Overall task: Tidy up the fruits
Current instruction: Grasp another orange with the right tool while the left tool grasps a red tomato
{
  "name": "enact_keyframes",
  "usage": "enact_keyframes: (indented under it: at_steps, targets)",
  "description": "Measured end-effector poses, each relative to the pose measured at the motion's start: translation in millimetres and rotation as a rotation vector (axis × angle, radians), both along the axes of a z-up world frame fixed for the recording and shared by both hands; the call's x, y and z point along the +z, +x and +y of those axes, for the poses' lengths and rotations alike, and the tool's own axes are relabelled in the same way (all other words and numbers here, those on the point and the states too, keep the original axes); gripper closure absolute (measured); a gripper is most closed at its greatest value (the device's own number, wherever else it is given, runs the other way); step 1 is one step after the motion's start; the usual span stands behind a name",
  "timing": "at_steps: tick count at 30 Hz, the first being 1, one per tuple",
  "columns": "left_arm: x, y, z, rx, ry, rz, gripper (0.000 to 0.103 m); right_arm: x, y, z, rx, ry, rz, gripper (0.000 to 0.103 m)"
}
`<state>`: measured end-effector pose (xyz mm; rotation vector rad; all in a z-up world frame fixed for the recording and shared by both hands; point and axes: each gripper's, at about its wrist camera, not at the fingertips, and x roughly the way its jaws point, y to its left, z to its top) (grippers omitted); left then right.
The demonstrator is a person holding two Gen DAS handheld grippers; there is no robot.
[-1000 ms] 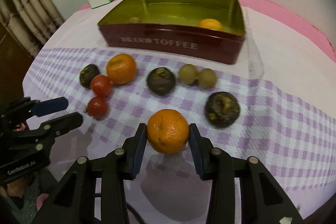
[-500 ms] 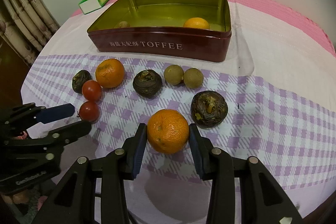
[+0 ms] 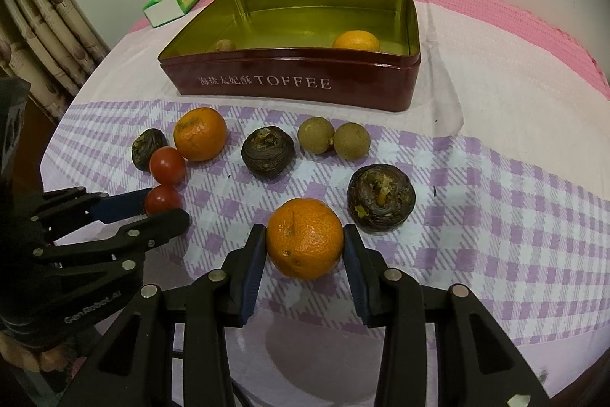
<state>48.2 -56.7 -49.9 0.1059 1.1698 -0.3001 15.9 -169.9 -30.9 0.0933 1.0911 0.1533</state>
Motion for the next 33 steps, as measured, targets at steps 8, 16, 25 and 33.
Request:
enact_keyframes:
  at_steps: [8, 16, 25, 33]
  targets:
    - [1, 0, 2, -0.003, -0.001, -0.009, 0.073, -1, 2, 2, 0.002, -0.001, 0.0, 0.065]
    - [3, -1, 4, 0.011, -0.013, -0.016, 0.073, -1, 1, 1, 0.002, 0.001, -0.001, 0.066]
    - [5, -4, 9, 0.019, -0.021, -0.021, 0.073, -1, 1, 1, 0.002, 0.002, -0.003, 0.066]
    - [10, -7, 10, 0.031, -0.017, -0.031, 0.073, 0, 0, 1, 0.001, 0.003, -0.011, 0.066]
